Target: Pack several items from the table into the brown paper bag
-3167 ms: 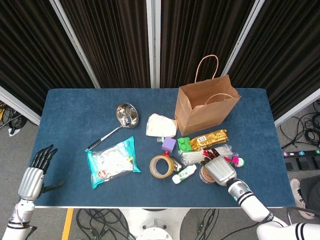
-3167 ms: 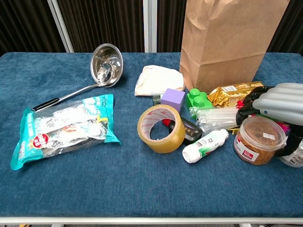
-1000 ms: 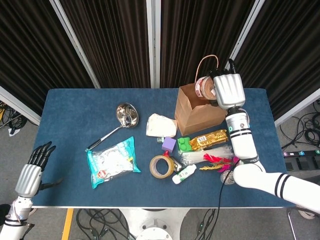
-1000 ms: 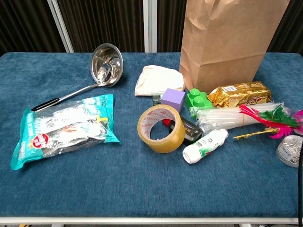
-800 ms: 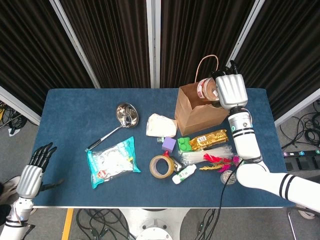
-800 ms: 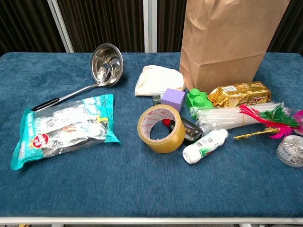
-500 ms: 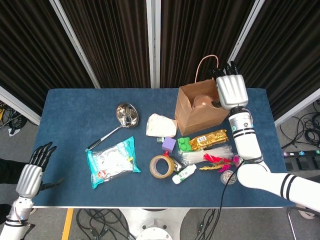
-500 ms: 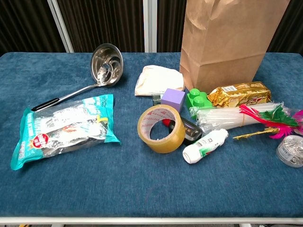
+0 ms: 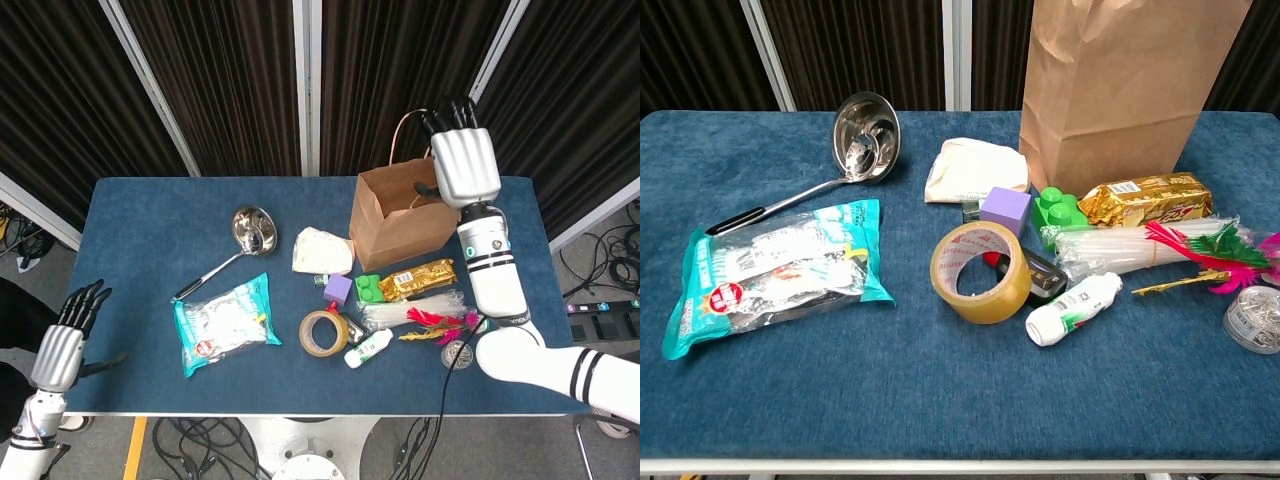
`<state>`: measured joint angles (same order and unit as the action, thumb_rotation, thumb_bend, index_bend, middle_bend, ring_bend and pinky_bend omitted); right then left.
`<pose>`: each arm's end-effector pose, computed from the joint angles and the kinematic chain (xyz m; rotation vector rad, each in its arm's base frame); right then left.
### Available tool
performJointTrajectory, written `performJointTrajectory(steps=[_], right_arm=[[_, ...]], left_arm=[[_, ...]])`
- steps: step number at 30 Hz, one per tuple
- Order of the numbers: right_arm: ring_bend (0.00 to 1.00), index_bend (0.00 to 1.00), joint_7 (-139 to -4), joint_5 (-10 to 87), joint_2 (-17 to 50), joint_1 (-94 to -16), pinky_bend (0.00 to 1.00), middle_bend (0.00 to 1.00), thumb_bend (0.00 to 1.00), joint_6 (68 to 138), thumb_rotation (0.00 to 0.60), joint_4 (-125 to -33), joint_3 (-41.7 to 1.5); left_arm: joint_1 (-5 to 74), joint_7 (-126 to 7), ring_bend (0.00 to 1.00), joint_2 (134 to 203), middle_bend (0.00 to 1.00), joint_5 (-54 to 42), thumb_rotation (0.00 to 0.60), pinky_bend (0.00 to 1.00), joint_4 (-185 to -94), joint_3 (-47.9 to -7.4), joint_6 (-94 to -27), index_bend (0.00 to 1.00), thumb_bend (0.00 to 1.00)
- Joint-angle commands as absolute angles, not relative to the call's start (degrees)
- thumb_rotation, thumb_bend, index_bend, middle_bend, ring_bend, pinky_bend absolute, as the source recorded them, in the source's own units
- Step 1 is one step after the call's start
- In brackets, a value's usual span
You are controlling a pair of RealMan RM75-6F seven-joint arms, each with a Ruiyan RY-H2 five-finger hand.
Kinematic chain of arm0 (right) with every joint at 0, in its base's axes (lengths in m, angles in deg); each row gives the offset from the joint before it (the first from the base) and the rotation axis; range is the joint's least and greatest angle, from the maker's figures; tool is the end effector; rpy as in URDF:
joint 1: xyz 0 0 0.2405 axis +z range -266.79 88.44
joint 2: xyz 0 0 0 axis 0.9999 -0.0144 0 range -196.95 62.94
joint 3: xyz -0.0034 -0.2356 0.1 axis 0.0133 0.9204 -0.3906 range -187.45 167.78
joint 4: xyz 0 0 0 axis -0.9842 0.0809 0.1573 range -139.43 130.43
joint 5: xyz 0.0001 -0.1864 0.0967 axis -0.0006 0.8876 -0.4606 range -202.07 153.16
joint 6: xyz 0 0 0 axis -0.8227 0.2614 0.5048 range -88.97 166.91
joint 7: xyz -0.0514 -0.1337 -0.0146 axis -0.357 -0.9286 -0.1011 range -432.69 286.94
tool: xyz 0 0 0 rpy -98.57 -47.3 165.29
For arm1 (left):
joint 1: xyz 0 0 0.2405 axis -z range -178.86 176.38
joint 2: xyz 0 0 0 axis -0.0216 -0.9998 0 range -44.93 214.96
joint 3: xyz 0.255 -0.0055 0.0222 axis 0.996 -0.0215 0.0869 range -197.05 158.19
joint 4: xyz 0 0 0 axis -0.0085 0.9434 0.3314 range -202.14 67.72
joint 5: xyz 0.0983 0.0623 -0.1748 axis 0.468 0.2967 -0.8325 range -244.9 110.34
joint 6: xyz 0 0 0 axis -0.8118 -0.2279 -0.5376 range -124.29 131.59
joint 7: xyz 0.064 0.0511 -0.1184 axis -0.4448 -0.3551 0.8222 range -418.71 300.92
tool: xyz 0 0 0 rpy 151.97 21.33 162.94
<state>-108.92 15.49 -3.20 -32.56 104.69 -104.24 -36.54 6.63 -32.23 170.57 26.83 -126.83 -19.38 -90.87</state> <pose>-0.0361 -0.4222 0.1848 1.4607 -0.5976 1.0733 -0.3373 0.1910 0.0913 -1.4127 -0.9552 -1.2943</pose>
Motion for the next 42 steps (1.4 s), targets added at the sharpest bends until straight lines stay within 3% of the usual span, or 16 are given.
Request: performJointTrajectory(steps=[1,5,9,13,17,22,25,31,42], right_arm=[[0.07,0.19,-108.68,16.39,-8.78,-32.23,0.00,0.23,0.00,108.62,0.600,-112.16,-41.44],[0.08,0.19,-107.12,18.84,-13.80,-35.21,0.00,0.23,0.00,113.06,0.600,-121.35,-43.65],[0.11,0.20,-106.63,19.72,-19.94,-40.48,0.00,0.23,0.00,115.79,0.600,-130.27,-42.97],[0.12,0.21,-107.58,22.82,-26.76,-48.74,0.02,0.24,0.00,115.78,0.600,-136.32,-36.47],[0.13,0.23,-102.37,31.89,-27.05,-56.76,0.02,0.25,0.00,114.24,0.600,-133.64,-28.17],[0.15,0.27,-92.87,43.18,-20.16,-61.92,0.02,0.28,0.00,109.85,0.600,-121.36,-19.79],[0.16,0.28,-89.71,45.34,-14.94,-61.54,0.02,0.28,0.00,105.49,0.600,-114.02,-17.22],[0.19,0.32,-88.22,46.60,-3.46,-59.03,0.08,0.30,0.00,99.87,0.600,-101.64,-15.52],[0.21,0.36,-85.16,48.57,14.38,-55.61,0.11,0.32,0.00,97.72,0.600,-81.00,-16.40]], left_arm=[[6.59,-32.25,0.00,170.38,0.11,26.84,0.600,0.09,-127.26,-19.48,-91.19,0.09,0.06],[6.52,-32.31,0.00,170.07,0.11,27.23,0.600,0.09,-127.76,-19.26,-91.55,0.09,0.06],[6.55,-32.65,0.00,169.57,0.11,27.88,0.600,0.09,-128.51,-19.02,-92.07,0.09,0.06],[6.22,-33.03,0.00,169.47,0.11,28.44,0.600,0.09,-129.29,-18.61,-92.79,0.09,0.06],[6.13,-33.93,0.00,169.57,0.11,29.26,0.600,0.09,-129.89,-18.03,-93.04,0.09,0.06],[6.10,-35.04,0.00,169.63,0.11,29.76,0.600,0.09,-130.54,-17.62,-93.02,0.09,0.06],[5.88,-35.28,0.00,169.82,0.11,29.77,0.600,0.11,-130.45,-17.27,-92.80,0.09,0.06],[5.31,-34.79,0.00,170.63,0.11,28.88,0.600,0.14,-128.92,-17.12,-92.17,0.09,0.06],[4.97,-31.90,0.00,171.53,0.11,27.41,0.600,0.14,-124.45,-17.81,-91.72,0.09,0.06]])
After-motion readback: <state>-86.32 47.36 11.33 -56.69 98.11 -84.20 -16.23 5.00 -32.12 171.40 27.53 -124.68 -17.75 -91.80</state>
